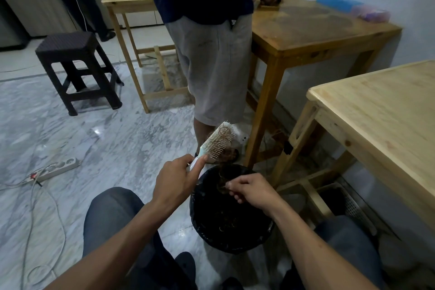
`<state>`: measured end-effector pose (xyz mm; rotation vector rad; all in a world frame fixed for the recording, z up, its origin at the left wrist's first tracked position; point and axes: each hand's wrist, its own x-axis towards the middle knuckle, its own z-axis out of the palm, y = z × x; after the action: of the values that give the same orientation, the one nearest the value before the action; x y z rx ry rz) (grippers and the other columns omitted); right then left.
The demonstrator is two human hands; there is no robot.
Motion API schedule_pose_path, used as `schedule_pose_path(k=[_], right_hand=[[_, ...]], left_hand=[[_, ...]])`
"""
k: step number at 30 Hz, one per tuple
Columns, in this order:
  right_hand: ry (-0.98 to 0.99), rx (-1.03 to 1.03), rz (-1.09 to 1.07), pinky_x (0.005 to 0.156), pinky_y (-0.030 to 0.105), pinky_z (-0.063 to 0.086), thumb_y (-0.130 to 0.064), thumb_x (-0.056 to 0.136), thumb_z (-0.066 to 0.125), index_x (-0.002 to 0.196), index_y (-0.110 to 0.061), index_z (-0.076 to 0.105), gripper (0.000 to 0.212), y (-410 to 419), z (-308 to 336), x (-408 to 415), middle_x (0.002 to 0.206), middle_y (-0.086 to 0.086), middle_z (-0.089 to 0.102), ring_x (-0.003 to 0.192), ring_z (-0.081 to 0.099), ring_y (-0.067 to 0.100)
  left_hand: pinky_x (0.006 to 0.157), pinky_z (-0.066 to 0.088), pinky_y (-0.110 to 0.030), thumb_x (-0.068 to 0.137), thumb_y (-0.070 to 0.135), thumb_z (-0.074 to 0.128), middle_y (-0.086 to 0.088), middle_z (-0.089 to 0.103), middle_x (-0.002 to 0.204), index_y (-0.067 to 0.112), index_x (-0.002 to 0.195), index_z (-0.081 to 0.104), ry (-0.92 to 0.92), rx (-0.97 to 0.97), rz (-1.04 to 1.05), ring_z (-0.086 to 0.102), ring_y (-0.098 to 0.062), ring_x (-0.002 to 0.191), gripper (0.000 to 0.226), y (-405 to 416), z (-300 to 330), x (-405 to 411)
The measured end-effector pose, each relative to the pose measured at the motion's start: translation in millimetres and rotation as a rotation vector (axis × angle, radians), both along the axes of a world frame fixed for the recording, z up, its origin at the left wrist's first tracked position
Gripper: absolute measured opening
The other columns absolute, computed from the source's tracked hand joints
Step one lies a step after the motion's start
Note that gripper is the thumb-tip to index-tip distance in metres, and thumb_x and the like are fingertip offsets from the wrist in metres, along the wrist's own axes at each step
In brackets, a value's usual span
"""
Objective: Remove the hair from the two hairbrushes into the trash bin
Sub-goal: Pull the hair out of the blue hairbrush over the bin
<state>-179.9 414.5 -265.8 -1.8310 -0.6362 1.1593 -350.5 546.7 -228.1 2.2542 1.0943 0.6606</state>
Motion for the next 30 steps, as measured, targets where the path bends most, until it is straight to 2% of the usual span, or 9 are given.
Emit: schedule_pose_path(k=[6,13,16,19,21,23,26,28,30], right_hand=[[-0.401,-0.419,-0.015,0.081,0.043,0.063,-0.031,0.088,0.073,0.086,-0.010,0.078,0.021,-1.8,-18.7,27.7,0.096,0.012,0.076,0.086,0.073,0.028],[-0.612,-0.608,0.030,0.083,0.037,0.058,-0.026,0.092,0.070,0.105,-0.010,0.070,0.021,-9.9,-23.6,25.2,0.114,0.012,0.069,0.105,0.068,0.034],[-0.555,-0.571,0.105,0.086,0.037,0.058,-0.018,0.094,0.063,0.114,-0.008,0.072,0.025,-4.1,-20.9,25.2,0.123,0.016,0.069,0.109,0.067,0.035],[-0.415,-0.517,0.275,0.111,0.041,0.048,-0.025,0.081,0.061,0.157,-0.017,0.039,0.080,7.5,-7.2,30.0,0.158,0.018,0.039,0.138,0.048,0.037],[-0.297,-0.353,0.231,0.102,0.041,0.054,-0.025,0.078,0.071,0.165,-0.025,0.015,0.104,16.6,6.7,27.1,0.167,0.010,0.018,0.129,0.052,0.033],[-0.135,-0.082,0.122,0.081,0.034,0.062,-0.019,0.076,0.084,0.163,-0.032,0.018,0.110,23.6,20.2,21.9,0.162,0.000,0.028,0.108,0.062,0.018],[0.112,0.259,0.060,0.072,0.028,0.061,-0.011,0.084,0.083,0.137,-0.024,0.056,0.060,24.6,36.0,15.7,0.129,-0.003,0.070,0.098,0.072,0.012],[0.239,0.325,-0.012,0.067,0.022,0.058,-0.009,0.091,0.076,0.111,-0.012,0.073,0.020,21.3,43.5,10.9,0.101,0.009,0.078,0.077,0.071,0.013],[0.267,0.330,-0.133,0.061,0.019,0.056,-0.008,0.094,0.072,0.096,-0.005,0.077,0.007,17.5,35.4,10.9,0.081,0.009,0.074,0.063,0.065,0.010]], left_hand=[[0.046,0.033,-0.029,0.094,0.062,0.050,0.005,0.044,0.041,0.024,0.073,0.068,-0.057,-0.063,0.036,0.046,-0.012,0.041,0.047,-4.2,0.1,3.3],[0.053,0.043,-0.046,0.097,0.053,0.053,-0.003,0.054,0.051,0.022,0.067,0.064,-0.225,-0.080,0.090,0.051,-0.021,0.050,0.045,-3.2,25.4,8.9],[0.046,0.029,-0.033,0.096,0.054,0.055,0.003,0.037,0.041,0.034,0.058,0.051,-0.184,-0.032,0.037,0.038,-0.016,0.042,0.043,-1.9,24.1,6.3],[0.046,0.027,-0.029,0.094,0.057,0.054,0.007,0.043,0.041,0.033,0.064,0.059,-0.144,-0.030,0.007,0.041,-0.013,0.042,0.039,-5.5,15.8,3.7],[0.046,0.027,-0.029,0.094,0.059,0.053,0.006,0.041,0.040,0.027,0.067,0.062,-0.122,-0.029,-0.013,0.041,-0.013,0.042,0.043,-8.4,10.8,4.1],[0.046,0.028,-0.030,0.093,0.060,0.053,0.004,0.035,0.040,0.023,0.064,0.060,-0.096,-0.019,-0.044,0.039,-0.014,0.040,0.048,-11.4,8.0,5.1],[0.045,0.030,-0.032,0.093,0.060,0.053,0.004,0.035,0.040,0.024,0.060,0.054,-0.059,-0.010,-0.062,0.038,-0.015,0.039,0.049,-13.5,5.9,5.5],[0.045,0.030,-0.032,0.093,0.061,0.052,0.003,0.037,0.040,0.023,0.060,0.055,-0.032,0.005,-0.019,0.039,-0.014,0.039,0.050,-11.2,6.8,4.4],[0.044,0.030,-0.031,0.094,0.061,0.050,0.003,0.038,0.041,0.023,0.059,0.054,-0.027,-0.002,0.038,0.040,-0.013,0.039,0.052,-6.6,8.9,1.9]])
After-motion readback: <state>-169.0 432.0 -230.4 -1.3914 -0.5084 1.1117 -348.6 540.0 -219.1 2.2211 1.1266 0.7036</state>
